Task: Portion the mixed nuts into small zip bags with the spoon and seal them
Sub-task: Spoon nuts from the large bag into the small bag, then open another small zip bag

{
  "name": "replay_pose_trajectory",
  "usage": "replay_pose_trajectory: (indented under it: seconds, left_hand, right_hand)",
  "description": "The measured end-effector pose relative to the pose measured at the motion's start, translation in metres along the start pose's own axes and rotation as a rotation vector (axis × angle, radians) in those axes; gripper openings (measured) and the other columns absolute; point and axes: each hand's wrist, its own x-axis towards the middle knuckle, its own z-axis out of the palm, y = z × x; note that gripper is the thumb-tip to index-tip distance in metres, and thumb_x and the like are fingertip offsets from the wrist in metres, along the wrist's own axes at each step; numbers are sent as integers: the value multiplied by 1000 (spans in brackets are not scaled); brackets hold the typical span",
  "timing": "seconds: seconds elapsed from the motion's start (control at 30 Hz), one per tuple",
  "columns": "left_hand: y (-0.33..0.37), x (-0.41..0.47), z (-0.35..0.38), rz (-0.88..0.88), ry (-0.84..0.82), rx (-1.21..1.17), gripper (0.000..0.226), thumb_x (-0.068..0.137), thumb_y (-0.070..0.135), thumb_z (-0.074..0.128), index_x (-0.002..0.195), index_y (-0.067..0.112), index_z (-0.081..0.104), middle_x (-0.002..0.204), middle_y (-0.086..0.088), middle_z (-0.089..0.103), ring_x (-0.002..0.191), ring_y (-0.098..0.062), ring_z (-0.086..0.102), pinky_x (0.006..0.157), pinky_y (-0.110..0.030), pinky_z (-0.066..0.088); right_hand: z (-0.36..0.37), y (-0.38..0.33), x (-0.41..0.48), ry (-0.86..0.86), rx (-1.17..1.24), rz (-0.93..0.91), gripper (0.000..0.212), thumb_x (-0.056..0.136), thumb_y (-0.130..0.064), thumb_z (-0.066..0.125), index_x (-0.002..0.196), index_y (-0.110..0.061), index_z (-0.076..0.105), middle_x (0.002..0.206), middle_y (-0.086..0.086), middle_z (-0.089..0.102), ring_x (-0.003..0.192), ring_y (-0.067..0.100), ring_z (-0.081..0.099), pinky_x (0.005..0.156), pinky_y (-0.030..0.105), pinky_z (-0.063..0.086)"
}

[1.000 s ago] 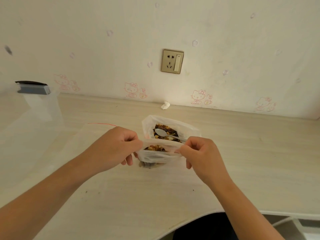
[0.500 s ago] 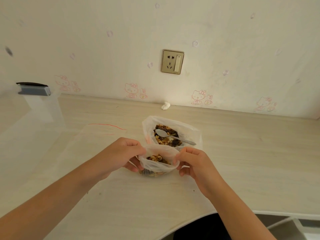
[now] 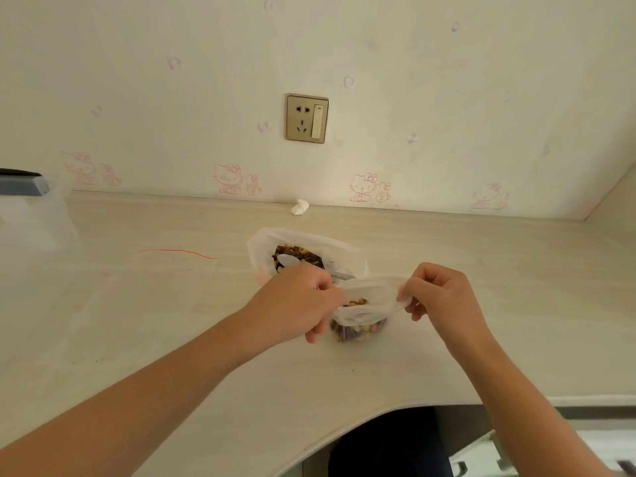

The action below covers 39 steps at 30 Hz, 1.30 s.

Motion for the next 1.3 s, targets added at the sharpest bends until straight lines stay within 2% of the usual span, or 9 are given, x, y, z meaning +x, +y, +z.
replay_pose_trajectory:
  seconds: [0.23, 0.43, 0.53, 0.63, 0.83, 0.9, 1.07, 1.23, 1.3]
  left_hand:
    - [52, 74, 51, 28, -52, 12, 22, 85, 29, 53, 78, 11, 63, 64, -1, 76, 49, -10, 68, 45, -19, 44]
    - [49, 95, 74, -13, -42, 53, 19, 89, 23, 54, 79, 11, 63, 60, 1, 74, 45, -9, 63, 43, -19, 45]
    - [44, 87, 69, -23, -33, 11, 28, 93, 32, 55, 84, 8, 67, 63, 1, 74, 47, -10, 62, 47, -23, 46]
    - [33, 60, 56, 17, 54, 0, 45, 92, 49, 54, 84, 7, 68, 65, 2, 75, 45, -8, 60, 54, -27, 48]
    - [-30, -26, -4, 46, 286, 15, 36, 92, 50, 59, 70, 21, 62, 61, 3, 70, 46, -9, 55, 51, -34, 49]
    - [-57, -46, -36, -7, 416, 57, 26, 90, 41, 61, 71, 23, 63, 64, 5, 69, 50, -14, 59, 55, -41, 51]
    - [-121, -61, -110, -96, 662, 216, 10, 93, 25, 67, 89, 34, 68, 91, 16, 70, 71, -6, 64, 67, -30, 47]
    - [-163, -46, -151, -196, 435, 469, 40, 95, 21, 67, 134, 24, 65, 131, 3, 63, 121, -20, 57, 102, -40, 46]
    - [-173, -40, -157, -225, 330, 522, 42, 97, 25, 65, 139, 27, 61, 131, 4, 61, 124, -20, 55, 105, -41, 44]
  right_hand:
    - [-75, 24, 31, 176, -72, 31, 12, 62, -19, 66, 55, -11, 60, 57, 8, 62, 55, 19, 58, 53, 34, 47]
    - [-83, 49, 38, 142, -113, 113, 16, 65, -23, 62, 62, -8, 66, 72, 17, 72, 60, 21, 64, 53, 32, 49]
    - [-81, 52, 28, 189, -109, 68, 25, 75, -28, 62, 71, -3, 64, 70, 13, 70, 59, 22, 62, 54, 35, 48]
    - [-74, 45, 7, 333, -87, -74, 22, 82, -23, 60, 68, -8, 54, 57, 6, 50, 55, 19, 43, 52, 34, 35]
    - [5, 11, -48, -80, 210, -202, 23, 76, -27, 61, 64, -8, 57, 53, 6, 45, 50, 16, 37, 46, 20, 32]
    - [41, 7, -52, -224, 190, -184, 21, 77, -32, 64, 61, -18, 61, 55, 1, 52, 50, 12, 42, 49, 18, 35]
    - [101, 7, -31, -402, 79, -171, 28, 93, -13, 68, 65, -16, 64, 57, -2, 60, 51, 5, 47, 52, 12, 36]
    - [116, 16, -19, -401, 16, -155, 29, 93, -10, 66, 64, -14, 62, 56, -2, 58, 48, 5, 45, 49, 12, 34]
    - [115, 19, -19, -390, 10, -147, 25, 90, -20, 66, 66, -14, 63, 56, -2, 59, 48, 6, 44, 48, 13, 34]
